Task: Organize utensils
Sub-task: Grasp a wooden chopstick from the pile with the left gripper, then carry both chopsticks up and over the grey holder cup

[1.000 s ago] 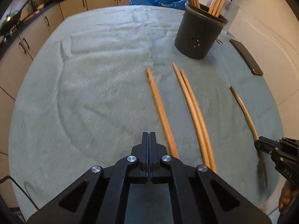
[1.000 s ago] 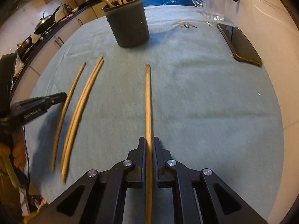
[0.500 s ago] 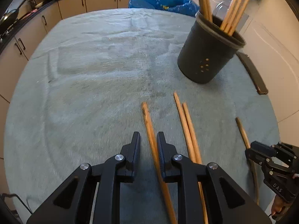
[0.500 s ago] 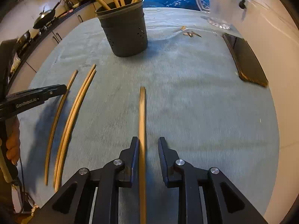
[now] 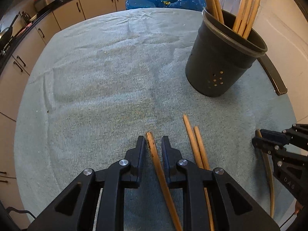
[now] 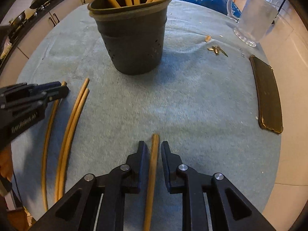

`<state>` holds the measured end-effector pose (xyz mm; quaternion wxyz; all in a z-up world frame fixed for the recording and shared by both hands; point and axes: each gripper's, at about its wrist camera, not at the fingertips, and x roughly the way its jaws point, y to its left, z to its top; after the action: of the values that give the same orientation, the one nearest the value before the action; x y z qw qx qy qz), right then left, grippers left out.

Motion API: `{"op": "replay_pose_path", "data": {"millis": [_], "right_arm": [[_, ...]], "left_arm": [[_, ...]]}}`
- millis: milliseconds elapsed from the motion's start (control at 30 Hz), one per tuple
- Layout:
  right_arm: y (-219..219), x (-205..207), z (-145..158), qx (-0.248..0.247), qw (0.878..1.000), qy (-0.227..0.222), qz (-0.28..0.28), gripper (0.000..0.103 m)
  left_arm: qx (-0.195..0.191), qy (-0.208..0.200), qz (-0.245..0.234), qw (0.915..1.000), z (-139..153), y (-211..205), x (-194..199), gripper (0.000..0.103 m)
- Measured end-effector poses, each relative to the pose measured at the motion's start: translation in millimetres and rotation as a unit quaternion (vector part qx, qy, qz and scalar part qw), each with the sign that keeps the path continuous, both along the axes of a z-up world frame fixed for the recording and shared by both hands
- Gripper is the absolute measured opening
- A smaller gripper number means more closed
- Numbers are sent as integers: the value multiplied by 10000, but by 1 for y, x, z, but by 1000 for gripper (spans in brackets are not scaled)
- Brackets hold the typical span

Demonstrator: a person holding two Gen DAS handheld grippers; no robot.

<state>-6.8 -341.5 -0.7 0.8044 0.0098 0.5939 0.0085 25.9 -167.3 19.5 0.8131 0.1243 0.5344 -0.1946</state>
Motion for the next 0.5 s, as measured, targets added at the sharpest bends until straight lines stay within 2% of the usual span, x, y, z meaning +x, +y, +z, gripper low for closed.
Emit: {"op": "replay_pose_path", "data": {"millis": [33,167,333,500], "right_arm": [[1,1,0,8,10000,-45,-26,11],[8,-6,1,-73,9993,-367,1,7],[-6,-24,10,453,9956,-776,-271,7],[-19,-53,43,752,9846,-1493,-504,7]], "left_arm": [[18,-61,9,10000,0,-2,-2,9],[-257,-261,210,9991,6,12,-17,6],[-866,-534,511,9935,35,40,-30,6],[-1246,-939,577,9861,70,58,-53,6]]}}
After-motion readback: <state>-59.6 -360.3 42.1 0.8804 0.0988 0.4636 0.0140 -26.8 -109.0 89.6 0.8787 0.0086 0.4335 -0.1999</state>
